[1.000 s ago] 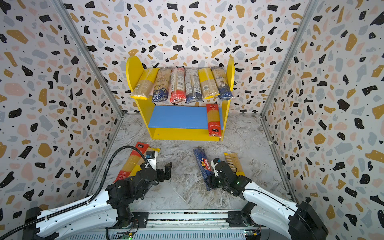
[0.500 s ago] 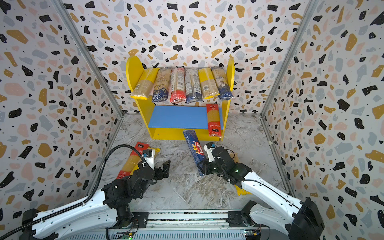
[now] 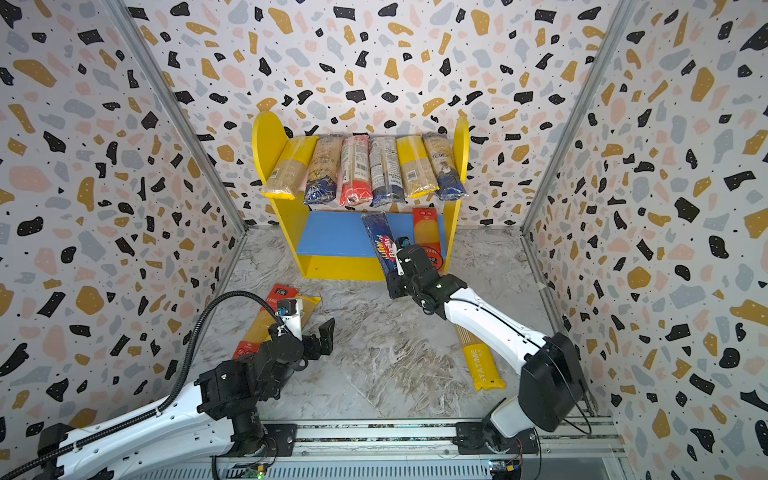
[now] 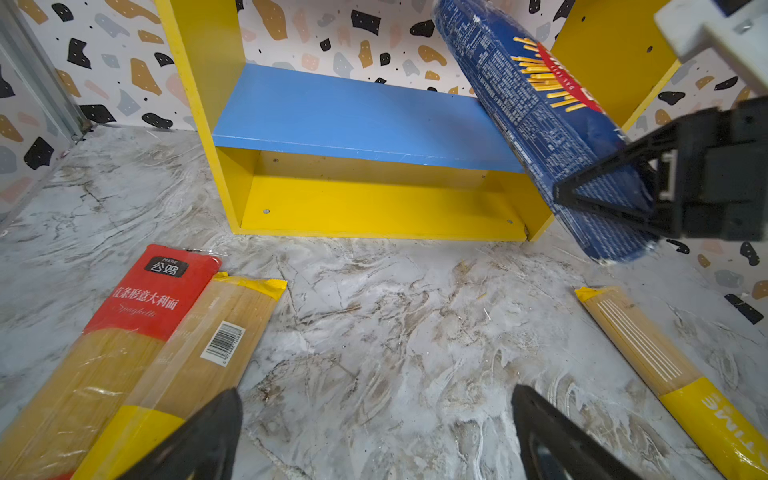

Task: Place and organize the pasta boxes and bags onto the shelf
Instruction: 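Carry the Barilla box upright to the blue shelf beside the red-topped bag, then release the Barilla box on the blue shelf and withdraw the right gripper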

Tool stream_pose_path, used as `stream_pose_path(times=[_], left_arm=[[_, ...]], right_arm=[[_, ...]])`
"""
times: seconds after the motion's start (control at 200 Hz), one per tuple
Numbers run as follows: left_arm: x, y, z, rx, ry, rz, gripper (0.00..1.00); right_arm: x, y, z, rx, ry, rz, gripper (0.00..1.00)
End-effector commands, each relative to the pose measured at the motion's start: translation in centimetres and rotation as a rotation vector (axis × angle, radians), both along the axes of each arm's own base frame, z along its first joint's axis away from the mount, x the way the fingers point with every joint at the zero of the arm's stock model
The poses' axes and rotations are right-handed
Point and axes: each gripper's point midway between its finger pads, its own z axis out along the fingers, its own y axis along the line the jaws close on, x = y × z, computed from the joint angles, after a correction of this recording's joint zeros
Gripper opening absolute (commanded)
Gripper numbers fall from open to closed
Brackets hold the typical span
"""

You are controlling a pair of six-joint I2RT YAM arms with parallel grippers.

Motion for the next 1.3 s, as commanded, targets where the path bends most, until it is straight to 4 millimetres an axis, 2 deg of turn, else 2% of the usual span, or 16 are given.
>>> stream_pose_path(times=[0.0, 0.27, 0.486, 0.681, 0.761, 0.811, 0.901, 0.941, 1.121, 1.296], left_arm=[[0.0, 0.6, 1.5, -0.014, -0.035, 0.021, 1.0], [0.2, 1.2, 2.6, 0.011, -0.068, 0.038, 1.0], [0.4, 1.1, 3.0, 0.031, -0.079, 0.04, 0.99], [0.5, 1.0, 3.0, 0.046, -0.085, 0.041, 0.99], [0.5, 1.0, 3.0, 0.049, -0.085, 0.04, 0.99], [0.5, 1.0, 2.9, 0.048, -0.085, 0.038, 1.0], [0.4, 1.0, 2.8, 0.048, -0.082, 0.038, 1.0], [0.4, 1.1, 2.8, 0.047, -0.08, 0.039, 1.0], [0.1, 1.4, 2.9, 0.028, -0.077, 0.039, 0.99], [0.0, 1.4, 2.9, 0.01, -0.077, 0.035, 1.0]], right_arm=[[4.8, -0.2, 8.6, 0.095, -0.247, -0.092, 0.25], [10.9, 0.2, 7.6, 0.067, -0.231, -0.198, 0.25], [12.8, 0.3, 6.5, 0.046, -0.192, -0.252, 0.27], [13.0, -0.3, 6.5, 0.033, -0.19, -0.283, 0.29], [13.2, -0.4, 6.1, 0.031, -0.178, -0.287, 0.36], [13.2, -0.4, 6.0, 0.03, -0.169, -0.282, 0.46], [13.1, 0.0, 5.7, 0.032, -0.158, -0.263, 0.73], [13.0, 0.2, 5.7, 0.037, -0.155, -0.254, 0.79], [12.1, 0.5, 5.9, 0.042, -0.148, -0.237, 0.83], [9.3, 0.8, 6.4, 0.041, -0.15, -0.199, 0.83]])
